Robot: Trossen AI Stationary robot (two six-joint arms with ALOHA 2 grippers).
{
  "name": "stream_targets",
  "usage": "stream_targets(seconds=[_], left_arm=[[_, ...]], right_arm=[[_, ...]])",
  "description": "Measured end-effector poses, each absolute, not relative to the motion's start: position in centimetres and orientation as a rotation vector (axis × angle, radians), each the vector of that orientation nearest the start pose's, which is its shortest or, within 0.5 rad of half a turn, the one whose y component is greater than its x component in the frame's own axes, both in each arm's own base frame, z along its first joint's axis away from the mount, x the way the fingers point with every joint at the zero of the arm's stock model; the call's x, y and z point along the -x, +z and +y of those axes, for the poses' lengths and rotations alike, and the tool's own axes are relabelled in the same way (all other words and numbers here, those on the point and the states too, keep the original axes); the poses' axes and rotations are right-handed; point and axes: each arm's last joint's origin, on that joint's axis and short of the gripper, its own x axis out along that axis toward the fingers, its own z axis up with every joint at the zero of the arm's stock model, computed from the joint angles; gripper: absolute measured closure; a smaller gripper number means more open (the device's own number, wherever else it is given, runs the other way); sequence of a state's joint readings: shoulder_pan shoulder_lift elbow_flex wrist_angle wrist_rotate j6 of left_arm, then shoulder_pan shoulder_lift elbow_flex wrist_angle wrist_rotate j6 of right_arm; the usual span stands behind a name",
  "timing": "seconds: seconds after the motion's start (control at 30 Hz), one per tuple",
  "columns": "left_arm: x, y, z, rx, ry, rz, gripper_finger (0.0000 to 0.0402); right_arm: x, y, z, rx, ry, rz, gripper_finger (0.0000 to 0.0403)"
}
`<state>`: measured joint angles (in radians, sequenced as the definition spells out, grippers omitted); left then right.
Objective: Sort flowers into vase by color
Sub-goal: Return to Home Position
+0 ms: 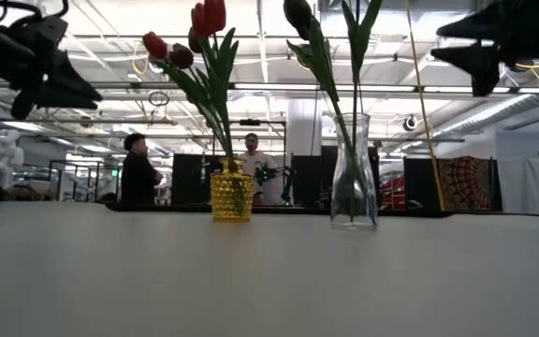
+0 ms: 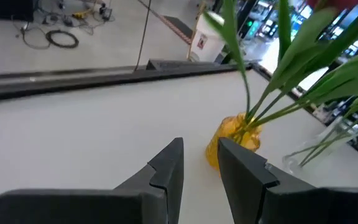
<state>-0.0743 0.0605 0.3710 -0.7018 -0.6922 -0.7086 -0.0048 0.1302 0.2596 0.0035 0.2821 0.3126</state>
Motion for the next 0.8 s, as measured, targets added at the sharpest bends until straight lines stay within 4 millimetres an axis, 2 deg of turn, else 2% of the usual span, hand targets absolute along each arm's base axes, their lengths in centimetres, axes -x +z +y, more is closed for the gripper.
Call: stream_targets(seconds=[0.23,0.57,0.8], left_arm=[[-6.2,19.9,1.3,0.560,0.697,0.186,0.0297],[-6.8,17.2,1.1,0.617,0.687,0.261,0.0297],[-7.0,16.6,1.1,0.612,0.692,0.273,0.0297]], right_arm=[[-9.2,20.8,-0.9,-0.378,-0.256,-0.203,0.0225],[-9.5,18.5,-0.9,-0.390,-0.267,-0.166,0.0225],[-9.7,17.4,-0.9,-0.422,-0.273,-0.131,0.0225]])
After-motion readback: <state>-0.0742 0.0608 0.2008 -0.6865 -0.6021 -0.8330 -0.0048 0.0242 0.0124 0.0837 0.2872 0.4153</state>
